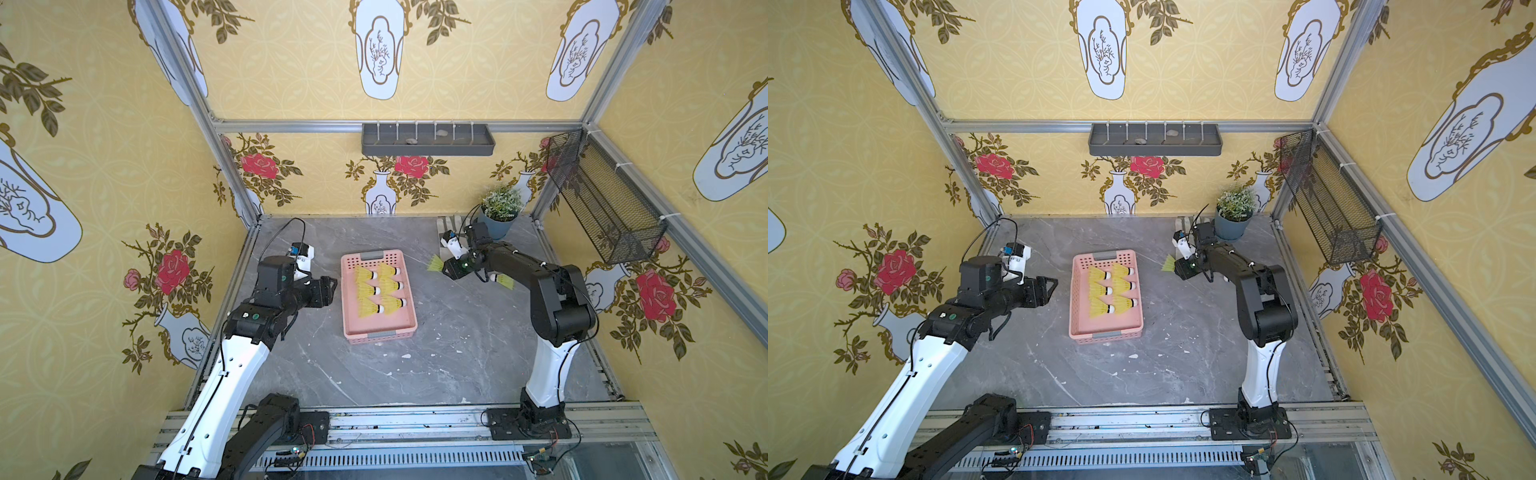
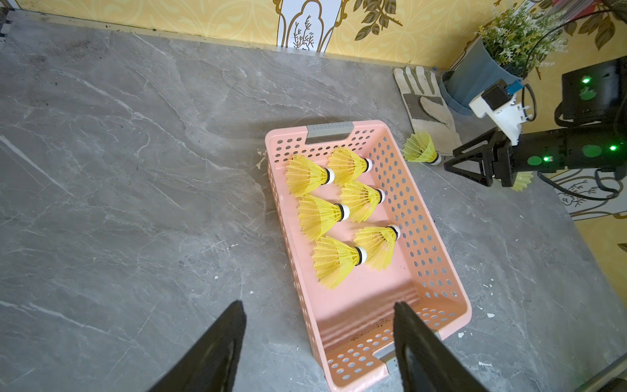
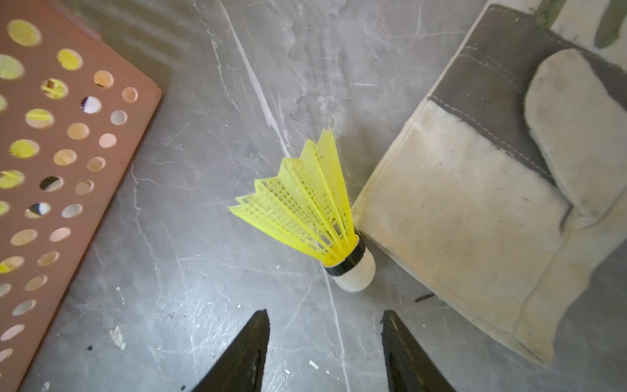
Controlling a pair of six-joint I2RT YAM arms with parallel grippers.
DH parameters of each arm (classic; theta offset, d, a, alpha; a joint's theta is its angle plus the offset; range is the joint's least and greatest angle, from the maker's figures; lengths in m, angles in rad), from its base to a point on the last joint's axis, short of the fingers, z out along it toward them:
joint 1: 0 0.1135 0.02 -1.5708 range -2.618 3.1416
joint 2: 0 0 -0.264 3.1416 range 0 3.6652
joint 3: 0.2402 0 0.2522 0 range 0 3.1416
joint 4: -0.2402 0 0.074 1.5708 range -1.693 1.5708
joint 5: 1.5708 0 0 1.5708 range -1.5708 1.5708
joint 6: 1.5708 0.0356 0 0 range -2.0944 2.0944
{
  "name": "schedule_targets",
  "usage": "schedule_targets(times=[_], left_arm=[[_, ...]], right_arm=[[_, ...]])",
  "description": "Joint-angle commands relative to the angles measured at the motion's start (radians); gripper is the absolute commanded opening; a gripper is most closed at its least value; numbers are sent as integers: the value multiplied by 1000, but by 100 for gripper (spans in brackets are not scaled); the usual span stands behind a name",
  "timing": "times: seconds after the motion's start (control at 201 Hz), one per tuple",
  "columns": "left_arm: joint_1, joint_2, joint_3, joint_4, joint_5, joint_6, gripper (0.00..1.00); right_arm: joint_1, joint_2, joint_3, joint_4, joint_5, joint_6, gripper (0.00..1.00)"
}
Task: Put the shuttlecocks into the storage box
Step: Pick up the shuttlecock at the center of the board.
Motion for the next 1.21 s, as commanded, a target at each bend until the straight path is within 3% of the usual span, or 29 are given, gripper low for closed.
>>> schedule_targets(times=[0.0,0.259,0.627,0.931,1.08,1.205], left_arm=[[6,0,-8,12,15,9,71],[18,7,-8,15,31,6,71],[25,12,-9,19,49,2,70],[31,10,-11,19,57,1,70],[32,10,-9,20,57,2,70],[32,10,-12,20,58,1,70]], right_arm=[[2,35,40,-33,-5,-35,56],[7,97,92,-54,-4,-60,55],[32,146,129,-80,-2,-97,42],[61,183,160,-69,68,-90,42],[75,184,156,-57,92,-83,27],[93,142,99,-13,126,-78,22]])
